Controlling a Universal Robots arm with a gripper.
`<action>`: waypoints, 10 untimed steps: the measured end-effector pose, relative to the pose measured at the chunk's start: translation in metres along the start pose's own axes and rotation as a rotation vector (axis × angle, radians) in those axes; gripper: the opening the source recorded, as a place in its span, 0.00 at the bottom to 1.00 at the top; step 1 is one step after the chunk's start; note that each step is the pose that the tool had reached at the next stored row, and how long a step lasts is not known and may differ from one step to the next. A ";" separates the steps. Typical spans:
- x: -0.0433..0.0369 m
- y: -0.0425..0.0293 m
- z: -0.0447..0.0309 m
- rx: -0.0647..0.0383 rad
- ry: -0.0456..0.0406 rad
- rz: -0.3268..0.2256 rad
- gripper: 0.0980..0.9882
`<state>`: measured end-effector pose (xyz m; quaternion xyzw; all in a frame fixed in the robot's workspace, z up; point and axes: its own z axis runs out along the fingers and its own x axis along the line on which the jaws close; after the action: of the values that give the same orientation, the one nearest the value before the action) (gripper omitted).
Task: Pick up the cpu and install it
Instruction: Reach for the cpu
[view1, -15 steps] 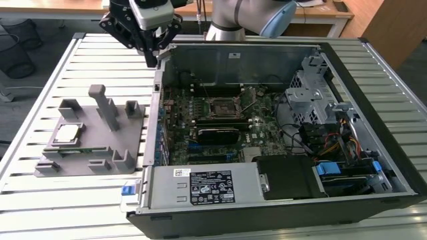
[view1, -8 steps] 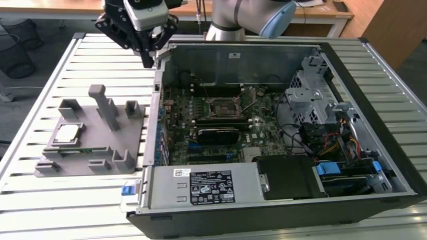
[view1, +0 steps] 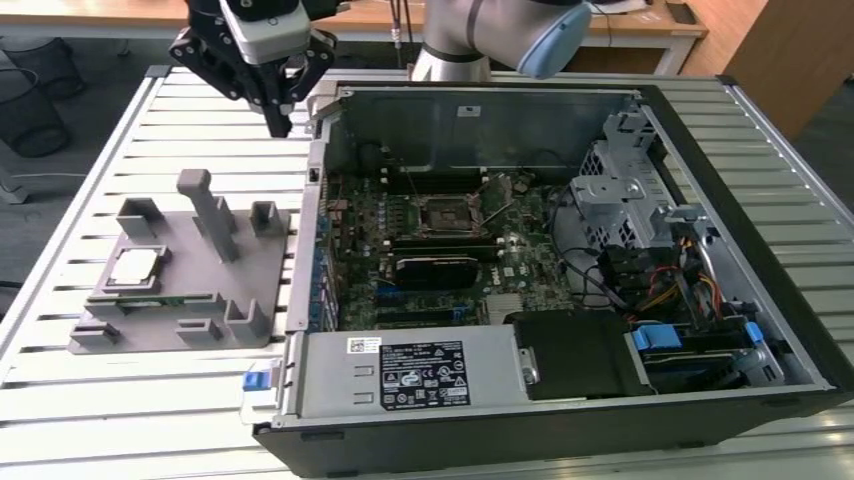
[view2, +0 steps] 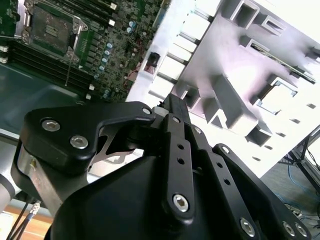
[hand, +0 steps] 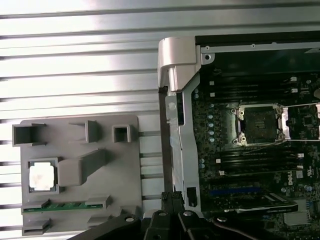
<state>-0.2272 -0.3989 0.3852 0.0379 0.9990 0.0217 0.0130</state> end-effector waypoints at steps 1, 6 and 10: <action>0.0024 -0.0002 0.0005 0.000 0.0000 0.000 0.01; 0.0190 -0.0020 0.0027 0.000 0.0002 0.000 0.01; 0.0369 -0.0034 0.0032 0.000 0.0002 0.000 0.01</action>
<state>-0.2642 -0.3994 0.3810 0.0379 0.9990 0.0217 0.0129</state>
